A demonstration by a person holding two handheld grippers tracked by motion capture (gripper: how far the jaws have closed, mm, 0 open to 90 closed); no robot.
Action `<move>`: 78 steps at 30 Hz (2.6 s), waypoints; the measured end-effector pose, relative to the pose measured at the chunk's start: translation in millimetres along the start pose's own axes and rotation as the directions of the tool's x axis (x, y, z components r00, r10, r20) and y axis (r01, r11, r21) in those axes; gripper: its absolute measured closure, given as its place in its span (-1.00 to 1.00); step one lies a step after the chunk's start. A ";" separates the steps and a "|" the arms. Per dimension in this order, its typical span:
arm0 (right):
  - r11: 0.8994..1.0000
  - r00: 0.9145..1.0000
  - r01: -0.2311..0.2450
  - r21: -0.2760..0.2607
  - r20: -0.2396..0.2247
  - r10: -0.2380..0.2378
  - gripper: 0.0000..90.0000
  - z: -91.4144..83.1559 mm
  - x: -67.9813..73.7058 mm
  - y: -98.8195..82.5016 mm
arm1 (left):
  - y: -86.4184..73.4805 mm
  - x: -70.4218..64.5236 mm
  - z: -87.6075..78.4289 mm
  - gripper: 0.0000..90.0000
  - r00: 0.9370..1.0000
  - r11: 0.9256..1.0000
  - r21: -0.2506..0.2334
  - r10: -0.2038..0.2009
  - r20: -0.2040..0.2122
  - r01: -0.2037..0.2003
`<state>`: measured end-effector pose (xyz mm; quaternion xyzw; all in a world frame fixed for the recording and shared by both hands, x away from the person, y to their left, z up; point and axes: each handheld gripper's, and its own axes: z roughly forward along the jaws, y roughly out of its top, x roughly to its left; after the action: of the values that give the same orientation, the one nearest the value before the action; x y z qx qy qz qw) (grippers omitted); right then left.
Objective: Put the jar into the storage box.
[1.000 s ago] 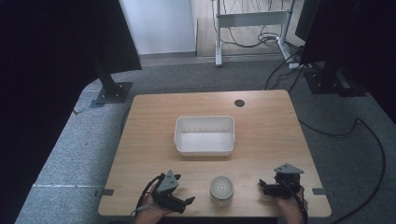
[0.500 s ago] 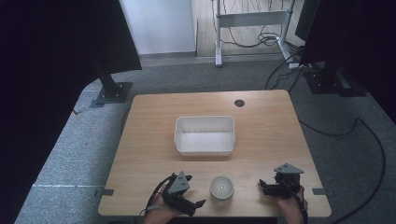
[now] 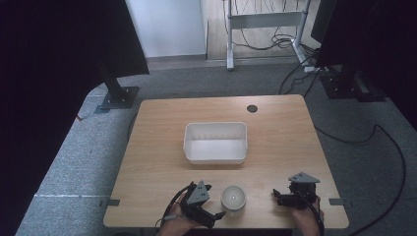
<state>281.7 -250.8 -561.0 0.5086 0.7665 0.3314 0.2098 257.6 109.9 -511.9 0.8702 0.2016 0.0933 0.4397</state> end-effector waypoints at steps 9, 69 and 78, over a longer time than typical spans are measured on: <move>1.000 1.000 0.001 0.000 -0.001 -0.001 -0.94 0.0 0.1 0.0 | 6.5 -6.3 13.3 -0.97 1.000 1.000 0.010 0.028 0.013 -0.028; 1.000 1.000 0.002 0.001 -0.003 -0.002 -0.94 0.0 0.1 0.0 | 43.1 10.9 38.3 -0.78 0.999 0.999 0.039 0.032 -0.040 -0.030; 1.000 1.000 0.002 0.001 -0.003 -0.002 -0.94 0.0 0.1 0.0 | 51.0 23.1 34.7 -0.78 0.998 0.999 0.038 0.024 -0.064 -0.022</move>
<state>281.7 -250.7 -560.9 0.5073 0.7675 0.3315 0.2090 303.9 67.5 -492.0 0.8772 0.2074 0.1224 0.4154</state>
